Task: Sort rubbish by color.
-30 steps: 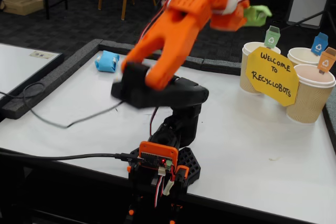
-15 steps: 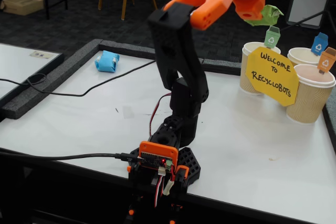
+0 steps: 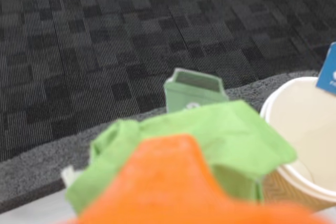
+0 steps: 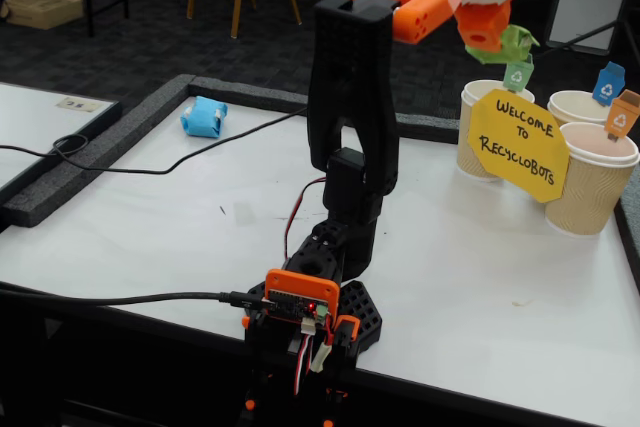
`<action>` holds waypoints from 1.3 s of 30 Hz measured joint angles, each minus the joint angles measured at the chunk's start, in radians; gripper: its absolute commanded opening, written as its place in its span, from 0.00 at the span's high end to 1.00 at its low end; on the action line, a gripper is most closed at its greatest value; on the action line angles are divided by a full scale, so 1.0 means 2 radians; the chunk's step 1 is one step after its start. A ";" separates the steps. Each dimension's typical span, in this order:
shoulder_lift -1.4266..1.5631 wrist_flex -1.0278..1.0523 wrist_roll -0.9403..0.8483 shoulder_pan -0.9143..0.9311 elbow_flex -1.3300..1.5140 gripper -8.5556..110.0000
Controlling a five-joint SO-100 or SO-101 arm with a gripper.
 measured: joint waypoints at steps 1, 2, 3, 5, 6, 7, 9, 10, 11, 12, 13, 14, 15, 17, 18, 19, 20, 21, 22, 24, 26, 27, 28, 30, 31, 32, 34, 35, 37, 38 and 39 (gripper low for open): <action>-0.001 -0.005 0.000 0.000 0.000 0.86; -0.002 -0.008 0.000 0.000 0.000 0.85; -0.002 -0.012 0.000 0.000 0.000 0.84; -0.002 -0.016 0.000 0.000 0.000 0.83; -0.002 -0.018 0.000 0.000 0.000 0.82; -0.002 -0.018 0.000 0.000 0.000 0.82; -0.002 -0.018 0.000 0.000 0.000 0.81; -0.002 -0.018 0.000 0.000 0.000 0.81; -0.002 -0.018 0.000 0.000 0.000 0.81; -0.002 -0.018 0.000 0.000 0.000 0.82; -0.002 -0.018 0.000 0.000 0.000 0.84; -0.002 -0.018 0.000 0.000 0.000 0.85; -0.002 -0.018 0.000 0.000 0.000 0.86; -0.002 -0.017 0.000 -0.002 0.000 0.87; -0.002 -0.014 0.000 -0.005 0.000 0.88; -0.002 -0.008 0.000 -0.008 0.000 0.88; 0.000 0.001 0.000 -0.013 0.000 0.89; 0.003 0.011 0.000 -0.018 0.000 0.89; 0.008 0.024 0.000 -0.025 0.000 0.90; 0.031 0.058 0.000 -0.044 0.000 0.91; 0.068 0.094 0.000 -0.071 0.000 0.92; 0.090 0.111 0.000 -0.085 0.000 0.93; 0.114 0.126 0.000 -0.100 0.003 0.93; 0.170 0.146 0.000 -0.127 0.029 0.93; 0.196 0.150 0.000 -0.137 0.047 0.93; 0.223 0.153 0.000 -0.146 0.067 0.93; 0.278 0.153 0.000 -0.158 0.114 0.93; 0.307 0.153 0.000 -0.163 0.137 0.93; 0.361 0.155 0.000 -0.171 0.186 0.93; 0.390 0.155 0.000 -0.174 0.209 0.93; 0.418 0.156 0.000 -0.177 0.233 0.93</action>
